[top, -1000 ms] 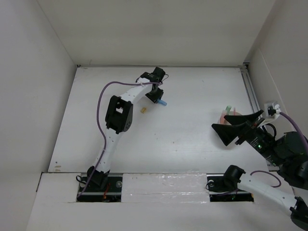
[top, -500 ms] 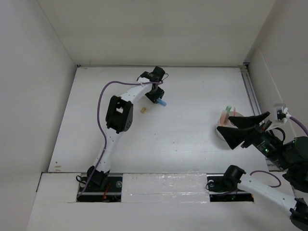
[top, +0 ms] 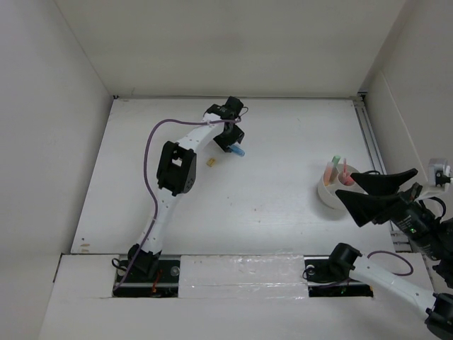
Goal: Sort the stationery into containers
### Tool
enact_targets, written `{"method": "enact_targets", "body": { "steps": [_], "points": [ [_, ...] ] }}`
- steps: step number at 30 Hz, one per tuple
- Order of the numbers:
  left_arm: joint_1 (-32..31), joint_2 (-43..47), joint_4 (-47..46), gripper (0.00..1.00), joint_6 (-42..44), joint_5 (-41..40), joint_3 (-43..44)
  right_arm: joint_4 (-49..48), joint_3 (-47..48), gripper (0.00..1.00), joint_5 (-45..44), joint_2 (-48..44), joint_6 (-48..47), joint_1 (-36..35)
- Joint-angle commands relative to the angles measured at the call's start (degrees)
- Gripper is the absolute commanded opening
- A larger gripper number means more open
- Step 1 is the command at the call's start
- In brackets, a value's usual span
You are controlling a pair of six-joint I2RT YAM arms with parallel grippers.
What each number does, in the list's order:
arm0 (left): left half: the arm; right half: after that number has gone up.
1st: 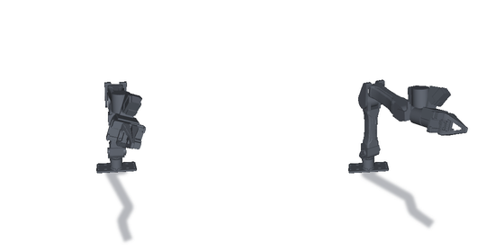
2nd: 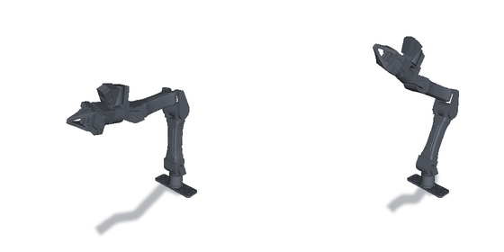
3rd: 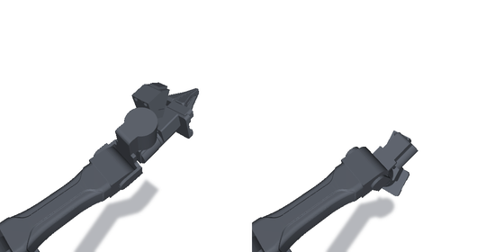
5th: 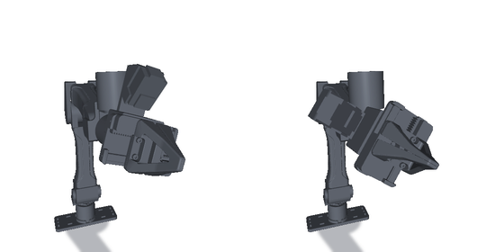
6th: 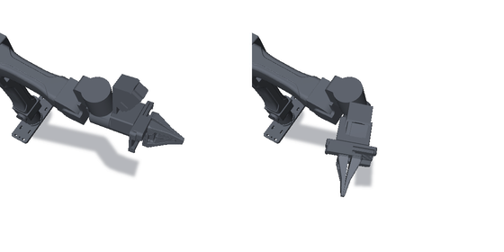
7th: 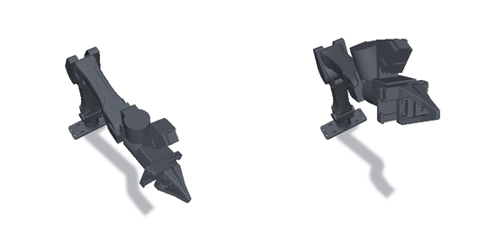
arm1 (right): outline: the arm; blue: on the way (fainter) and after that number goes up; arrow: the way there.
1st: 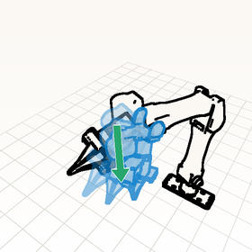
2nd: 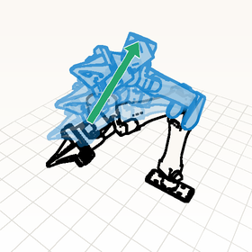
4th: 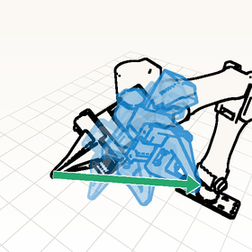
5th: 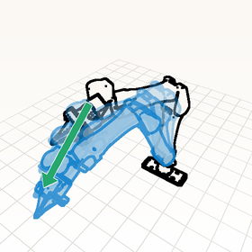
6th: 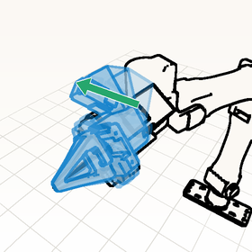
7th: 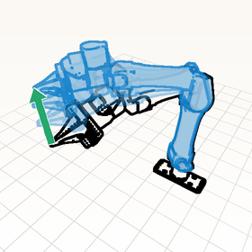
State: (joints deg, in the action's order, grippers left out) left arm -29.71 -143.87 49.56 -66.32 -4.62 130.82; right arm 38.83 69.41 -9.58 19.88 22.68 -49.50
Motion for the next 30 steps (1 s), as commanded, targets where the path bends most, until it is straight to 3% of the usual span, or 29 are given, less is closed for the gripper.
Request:
{"method": "enact_targets", "body": {
  "steps": [1,14,15,17,23,30],
  "points": [
    [0.8,-8.08,12.05,0.5,3.48,-1.8,-2.94,0.19,2.31,0.98,0.27,-0.72,-0.97,0.28],
    [2.56,-10.37,15.13,0.24,10.33,0.31,-3.3,2.56,4.07,0.98,0.97,-1.77,-1.49,0.28],
    [2.56,-10.37,15.13,0.2,11.21,1.19,-3.3,2.57,4.59,0.98,0.97,-1.77,-1.49,0.28],
    [2.56,-11.51,15.13,0.0,14.28,2.6,-1.9,2.57,4.6,0.98,0.97,-2.3,-1.49,0.28],
    [2.56,-5.92,8.28,0.0,21.23,6.39,-5.92,3.09,4.08,0.98,0.36,-1.78,-1.49,0.28],
    [-1.56,15.06,-11.92,0.0,24.75,2.86,-27.52,-0.94,-2.16,0.97,2.72,4.1,-0.97,0.28]
  ]
}}
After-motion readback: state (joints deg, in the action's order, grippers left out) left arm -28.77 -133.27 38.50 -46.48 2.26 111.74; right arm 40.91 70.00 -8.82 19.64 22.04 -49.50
